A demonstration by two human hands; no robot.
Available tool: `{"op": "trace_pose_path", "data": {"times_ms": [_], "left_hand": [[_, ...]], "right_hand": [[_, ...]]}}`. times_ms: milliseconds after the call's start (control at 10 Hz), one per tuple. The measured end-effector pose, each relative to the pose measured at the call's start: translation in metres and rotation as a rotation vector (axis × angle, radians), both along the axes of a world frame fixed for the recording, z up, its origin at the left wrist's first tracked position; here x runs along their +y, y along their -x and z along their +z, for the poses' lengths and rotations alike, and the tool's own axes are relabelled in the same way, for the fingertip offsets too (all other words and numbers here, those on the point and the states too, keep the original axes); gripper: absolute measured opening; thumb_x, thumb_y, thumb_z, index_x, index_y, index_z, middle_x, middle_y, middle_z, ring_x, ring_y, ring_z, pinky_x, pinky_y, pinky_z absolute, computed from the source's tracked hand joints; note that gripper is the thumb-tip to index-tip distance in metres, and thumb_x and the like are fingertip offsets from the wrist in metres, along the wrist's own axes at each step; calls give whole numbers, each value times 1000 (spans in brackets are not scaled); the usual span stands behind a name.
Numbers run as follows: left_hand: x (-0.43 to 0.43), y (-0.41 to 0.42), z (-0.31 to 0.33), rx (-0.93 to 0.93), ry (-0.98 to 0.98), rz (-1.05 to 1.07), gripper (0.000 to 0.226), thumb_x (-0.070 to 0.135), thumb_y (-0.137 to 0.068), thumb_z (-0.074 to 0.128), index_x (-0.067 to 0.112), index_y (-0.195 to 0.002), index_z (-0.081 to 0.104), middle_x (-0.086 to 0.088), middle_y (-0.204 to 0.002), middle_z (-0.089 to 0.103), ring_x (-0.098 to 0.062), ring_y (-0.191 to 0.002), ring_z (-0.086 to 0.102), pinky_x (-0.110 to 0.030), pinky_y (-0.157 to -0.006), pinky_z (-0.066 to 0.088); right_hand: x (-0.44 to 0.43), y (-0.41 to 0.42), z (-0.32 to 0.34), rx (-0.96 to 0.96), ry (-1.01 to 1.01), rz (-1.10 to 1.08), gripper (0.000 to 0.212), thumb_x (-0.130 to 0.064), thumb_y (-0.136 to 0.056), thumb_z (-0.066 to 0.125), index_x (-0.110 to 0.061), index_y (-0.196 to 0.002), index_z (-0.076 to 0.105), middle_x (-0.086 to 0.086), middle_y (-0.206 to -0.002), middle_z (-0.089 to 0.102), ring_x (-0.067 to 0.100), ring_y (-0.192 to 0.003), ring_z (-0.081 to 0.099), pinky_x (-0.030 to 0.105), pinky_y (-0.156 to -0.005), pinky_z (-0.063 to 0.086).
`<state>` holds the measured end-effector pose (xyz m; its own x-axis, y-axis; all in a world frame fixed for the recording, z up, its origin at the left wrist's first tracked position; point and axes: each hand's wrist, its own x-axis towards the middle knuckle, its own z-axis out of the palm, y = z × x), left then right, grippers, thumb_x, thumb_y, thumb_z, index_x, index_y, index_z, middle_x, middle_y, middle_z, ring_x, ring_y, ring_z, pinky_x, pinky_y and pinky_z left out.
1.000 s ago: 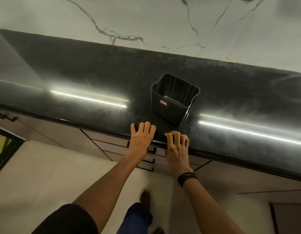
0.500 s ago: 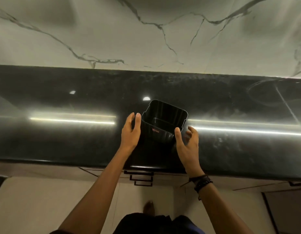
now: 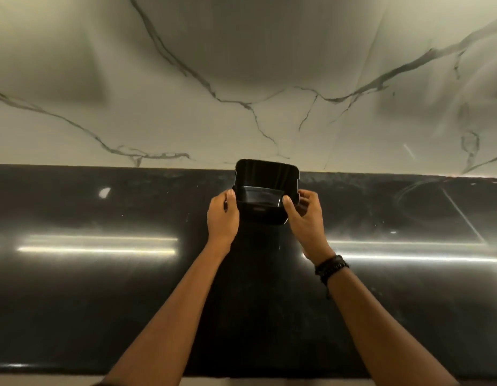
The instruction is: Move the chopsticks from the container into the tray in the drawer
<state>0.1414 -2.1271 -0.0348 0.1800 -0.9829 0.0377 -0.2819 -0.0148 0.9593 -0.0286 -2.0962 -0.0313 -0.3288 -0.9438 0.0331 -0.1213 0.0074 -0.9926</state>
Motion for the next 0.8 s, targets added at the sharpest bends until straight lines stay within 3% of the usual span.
{"op": "trace_pose_path", "data": {"times_ms": [100,200,300,400,500,600,700,800], "left_hand": [[-57,7,-5,21,-104,-49,36,35,-100,39,11,-121,56,-12,-123,58,-25,-114,56,-44,-100,46],[-94,18,-10,43,-195,-80,42,27,-100,44,17,-140,40,-8,-133,52,-25,-122,51,-46,-102,44],[-112,27,-17,84,-269,-86,42,23,-99,45,21,-141,37,-6,-132,52,-24,-121,51,-47,-102,44],[-117,27,-27,96,-348,-126,47,29,-99,44,24,-144,31,-7,-140,47,-25,-127,46,-49,-106,40],[-116,26,-24,33,-328,-152,62,38,-98,45,23,-151,17,-9,-154,29,-29,-139,32,-49,-112,31],[-116,25,-5,-228,-124,-116,78,46,-95,47,17,-153,3,-6,-161,4,-26,-148,6,-50,-119,12],[-122,23,31,-548,170,-131,86,51,-94,45,15,-152,-6,-3,-161,-9,-20,-147,-13,-50,-118,-4],[-129,29,85,-746,456,-70,89,57,-93,40,15,-152,-11,-3,-160,-16,-19,-145,-19,-47,-117,-10]], "right_hand": [[-51,12,2,-6,-71,81,42,-25,-93,64,-15,-130,48,-1,-123,57,14,-113,56,28,-90,50],[-87,21,-3,-32,-146,164,49,-13,-92,63,-14,-137,43,0,-128,54,15,-118,53,30,-95,48],[-107,25,-16,-47,-201,200,56,-3,-90,62,-13,-140,40,0,-128,54,19,-122,53,31,-96,48],[-114,27,-23,-33,-236,253,69,1,-85,67,-20,-141,34,-1,-130,51,25,-130,48,45,-106,45],[-116,28,-19,95,-247,263,93,-7,-84,73,-22,-152,11,7,-155,29,31,-146,26,49,-117,29],[-124,36,-8,333,-139,191,112,-25,-83,76,-17,-154,-10,7,-165,-7,28,-152,-3,48,-122,12],[-138,43,30,589,21,170,115,-43,-84,72,-18,-154,-16,8,-163,-18,29,-149,-17,52,-121,1],[-144,42,84,779,243,35,111,-58,-85,62,-22,-154,-16,9,-162,-20,28,-148,-20,49,-118,-6]]}}
